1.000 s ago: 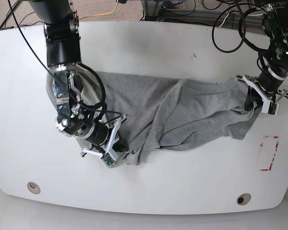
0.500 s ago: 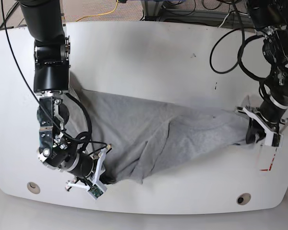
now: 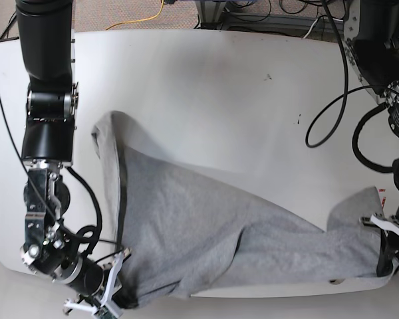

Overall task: Layout the t-shirt on the table in an organized manner, then fold the t-shirt properly
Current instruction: 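Lift the grey t-shirt high with both grippers, shaking it out, then lower the t-shirt flat onto the table with both grippers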

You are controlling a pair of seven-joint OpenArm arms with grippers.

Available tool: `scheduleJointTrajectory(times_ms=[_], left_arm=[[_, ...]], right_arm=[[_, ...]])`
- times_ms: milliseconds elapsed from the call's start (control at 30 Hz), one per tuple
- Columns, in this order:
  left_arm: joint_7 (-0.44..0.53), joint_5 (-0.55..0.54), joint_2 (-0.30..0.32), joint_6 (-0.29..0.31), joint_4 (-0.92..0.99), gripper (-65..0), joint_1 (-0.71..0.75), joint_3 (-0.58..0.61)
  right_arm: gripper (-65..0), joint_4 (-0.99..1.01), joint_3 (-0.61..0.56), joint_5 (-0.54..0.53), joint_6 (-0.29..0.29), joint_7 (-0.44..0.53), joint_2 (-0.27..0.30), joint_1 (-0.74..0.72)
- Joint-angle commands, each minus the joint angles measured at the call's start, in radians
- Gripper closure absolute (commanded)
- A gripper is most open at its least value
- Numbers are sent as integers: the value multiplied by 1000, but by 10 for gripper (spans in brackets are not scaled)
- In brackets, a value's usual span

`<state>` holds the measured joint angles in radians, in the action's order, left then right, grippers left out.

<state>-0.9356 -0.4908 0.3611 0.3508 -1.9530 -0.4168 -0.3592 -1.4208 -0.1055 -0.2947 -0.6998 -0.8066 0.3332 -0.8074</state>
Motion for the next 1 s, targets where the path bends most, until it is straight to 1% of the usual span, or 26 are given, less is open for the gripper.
scheduleJointTrajectory(times_ms=[0, 167, 200, 300, 433, 567, 633, 733, 900, 967], left_arm=[[-10, -4, 14, -23, -12, 0, -147, -4], [-86, -6, 13, -35, -12, 0, -322, -2], [-107, -6, 11, -35, -10, 0, -388, -2], [-124, -4, 11, -35, -7, 0, -495, -2], [-127, -4, 11, -35, 20, 0, -600, 15], [-127, -4, 16, -35, 56, 0, -699, 48], [-127, -4, 16, -35, 80, 0, -735, 50], [-127, -6, 16, -34, 106, 0, -761, 52], [-127, -7, 17, -31, 116, 0, -759, 52], [-127, -9, 17, -31, 116, 0, -722, 52]], right_arm=[[0, 47, 7, -7, 12, 29, 20, -154], [0, 139, 5, -7, 10, 31, 27, -318], [0, 173, 5, -7, 10, 31, 39, -369], [0, 205, 3, -7, 10, 31, 45, -453], [0, 223, 2, -7, 10, 25, 48, -527], [0, 222, 2, -7, 10, -18, 51, -577], [0, 216, 2, -11, 6, -41, 53, -585], [0, 177, 5, -11, 2, -75, 71, -582], [0, 51, 11, -8, 2, -115, 89, -471], [0, -5, 20, -10, 2, -129, 109, -407]])
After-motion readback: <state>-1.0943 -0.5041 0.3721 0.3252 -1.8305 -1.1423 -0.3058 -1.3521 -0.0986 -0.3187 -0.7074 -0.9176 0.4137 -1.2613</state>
